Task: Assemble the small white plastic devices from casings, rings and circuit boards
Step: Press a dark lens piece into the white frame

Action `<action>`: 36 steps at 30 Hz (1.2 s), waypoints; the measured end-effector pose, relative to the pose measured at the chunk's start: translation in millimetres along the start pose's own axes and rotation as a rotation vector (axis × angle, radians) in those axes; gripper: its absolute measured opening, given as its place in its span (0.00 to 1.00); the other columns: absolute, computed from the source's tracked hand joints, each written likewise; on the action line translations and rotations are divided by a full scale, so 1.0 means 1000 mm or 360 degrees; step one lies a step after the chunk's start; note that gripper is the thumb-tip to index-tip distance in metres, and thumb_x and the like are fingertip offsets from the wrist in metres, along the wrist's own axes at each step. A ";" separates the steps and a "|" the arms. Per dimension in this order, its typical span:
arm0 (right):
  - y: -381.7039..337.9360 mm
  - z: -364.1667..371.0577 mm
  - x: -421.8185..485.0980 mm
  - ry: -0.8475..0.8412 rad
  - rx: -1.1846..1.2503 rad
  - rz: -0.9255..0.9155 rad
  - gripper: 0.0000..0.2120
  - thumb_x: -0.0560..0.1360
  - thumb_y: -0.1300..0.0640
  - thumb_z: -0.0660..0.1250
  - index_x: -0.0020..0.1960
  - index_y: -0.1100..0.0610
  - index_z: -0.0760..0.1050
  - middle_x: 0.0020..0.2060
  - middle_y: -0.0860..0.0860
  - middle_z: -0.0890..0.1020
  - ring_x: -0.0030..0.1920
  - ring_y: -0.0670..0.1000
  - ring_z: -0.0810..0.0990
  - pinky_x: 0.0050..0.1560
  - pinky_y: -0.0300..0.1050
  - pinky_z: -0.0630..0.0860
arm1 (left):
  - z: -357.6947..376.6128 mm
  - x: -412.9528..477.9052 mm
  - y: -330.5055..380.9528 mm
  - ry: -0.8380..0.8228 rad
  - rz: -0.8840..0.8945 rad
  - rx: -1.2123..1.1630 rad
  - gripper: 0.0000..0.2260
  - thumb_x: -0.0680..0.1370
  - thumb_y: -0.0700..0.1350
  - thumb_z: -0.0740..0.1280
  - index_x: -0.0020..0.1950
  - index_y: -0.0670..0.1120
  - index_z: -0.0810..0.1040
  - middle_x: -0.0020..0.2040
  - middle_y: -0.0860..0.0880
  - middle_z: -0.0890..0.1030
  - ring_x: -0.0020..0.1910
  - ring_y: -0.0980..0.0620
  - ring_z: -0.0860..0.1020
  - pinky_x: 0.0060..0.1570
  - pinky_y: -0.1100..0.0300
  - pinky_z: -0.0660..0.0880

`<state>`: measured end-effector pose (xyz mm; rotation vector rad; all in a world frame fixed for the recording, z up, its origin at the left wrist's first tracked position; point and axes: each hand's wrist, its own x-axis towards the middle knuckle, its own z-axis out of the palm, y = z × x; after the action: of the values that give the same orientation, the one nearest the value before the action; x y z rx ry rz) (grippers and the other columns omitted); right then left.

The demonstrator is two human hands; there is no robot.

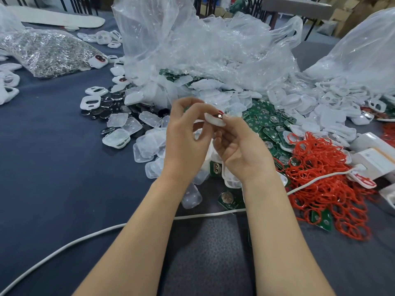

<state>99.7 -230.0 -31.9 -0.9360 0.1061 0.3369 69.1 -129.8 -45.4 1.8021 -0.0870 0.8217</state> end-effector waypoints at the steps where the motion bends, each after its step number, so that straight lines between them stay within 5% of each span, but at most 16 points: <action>1: 0.000 0.000 0.001 0.0026 0.0022 0.0005 0.06 0.77 0.62 0.64 0.42 0.62 0.76 0.29 0.52 0.77 0.25 0.43 0.74 0.27 0.31 0.73 | 0.000 0.002 0.002 -0.0027 -0.0164 -0.0158 0.15 0.75 0.29 0.63 0.47 0.49 0.80 0.56 0.44 0.75 0.49 0.57 0.79 0.51 0.63 0.77; 9: -0.001 -0.004 0.003 0.0020 -0.0220 -0.0164 0.06 0.76 0.64 0.65 0.41 0.63 0.77 0.29 0.52 0.77 0.28 0.44 0.73 0.30 0.32 0.74 | -0.006 0.011 -0.001 -0.0023 -0.1033 -0.1262 0.05 0.79 0.37 0.64 0.55 0.43 0.74 0.42 0.48 0.82 0.39 0.56 0.82 0.44 0.66 0.79; 16: -0.002 -0.008 0.001 -0.0192 -0.0271 -0.0180 0.09 0.77 0.61 0.65 0.39 0.61 0.79 0.30 0.51 0.80 0.29 0.44 0.75 0.32 0.32 0.75 | -0.012 0.014 -0.005 -0.0101 -0.1125 -0.1476 0.05 0.78 0.34 0.64 0.50 0.43 0.77 0.42 0.47 0.83 0.38 0.56 0.82 0.44 0.66 0.79; 30: 0.003 -0.010 0.008 0.0047 -0.0260 -0.0241 0.13 0.76 0.54 0.67 0.35 0.59 0.76 0.28 0.50 0.77 0.27 0.45 0.73 0.30 0.35 0.74 | -0.013 0.014 -0.009 -0.0151 -0.1247 -0.1578 0.07 0.77 0.34 0.64 0.48 0.44 0.78 0.40 0.50 0.84 0.38 0.57 0.82 0.45 0.66 0.79; 36: 0.003 -0.011 0.009 0.0061 -0.0262 -0.0252 0.07 0.78 0.63 0.65 0.41 0.58 0.72 0.24 0.48 0.73 0.24 0.42 0.67 0.24 0.33 0.65 | -0.013 0.015 -0.010 -0.0125 -0.1298 -0.1562 0.06 0.77 0.34 0.64 0.48 0.44 0.78 0.39 0.50 0.84 0.38 0.57 0.81 0.44 0.65 0.79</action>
<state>107.5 -235.0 -42.6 -1.1071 0.0391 0.1826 78.4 -109.9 -42.4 0.7943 0.1669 0.0519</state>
